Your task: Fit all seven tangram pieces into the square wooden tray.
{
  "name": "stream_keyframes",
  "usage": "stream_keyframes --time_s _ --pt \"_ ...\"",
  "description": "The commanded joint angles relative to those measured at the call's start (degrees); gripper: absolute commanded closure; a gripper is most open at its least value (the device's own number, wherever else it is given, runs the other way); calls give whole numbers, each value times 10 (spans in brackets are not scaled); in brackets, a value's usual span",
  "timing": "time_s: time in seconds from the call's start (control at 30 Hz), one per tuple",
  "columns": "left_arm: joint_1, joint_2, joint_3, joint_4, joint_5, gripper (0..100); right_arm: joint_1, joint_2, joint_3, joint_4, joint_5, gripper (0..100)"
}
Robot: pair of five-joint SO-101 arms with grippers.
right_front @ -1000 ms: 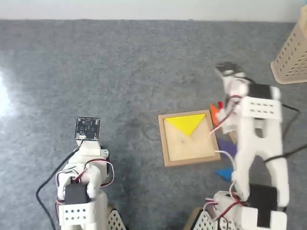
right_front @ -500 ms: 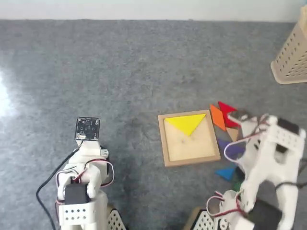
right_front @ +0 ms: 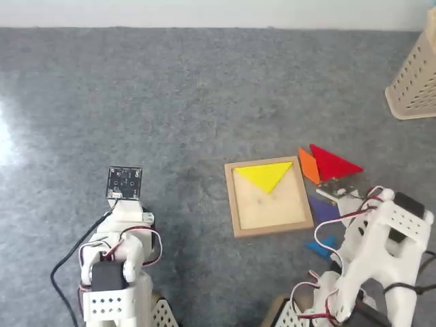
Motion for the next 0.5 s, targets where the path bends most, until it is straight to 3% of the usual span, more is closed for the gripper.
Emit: stream_keyframes --time_s 0.0,0.47 --pt "-2 -10 -7 3 4 988 11 -16 33 -52 10 851" --pt "-2 -10 -7 3 4 988 12 -16 36 -167 -70 851"
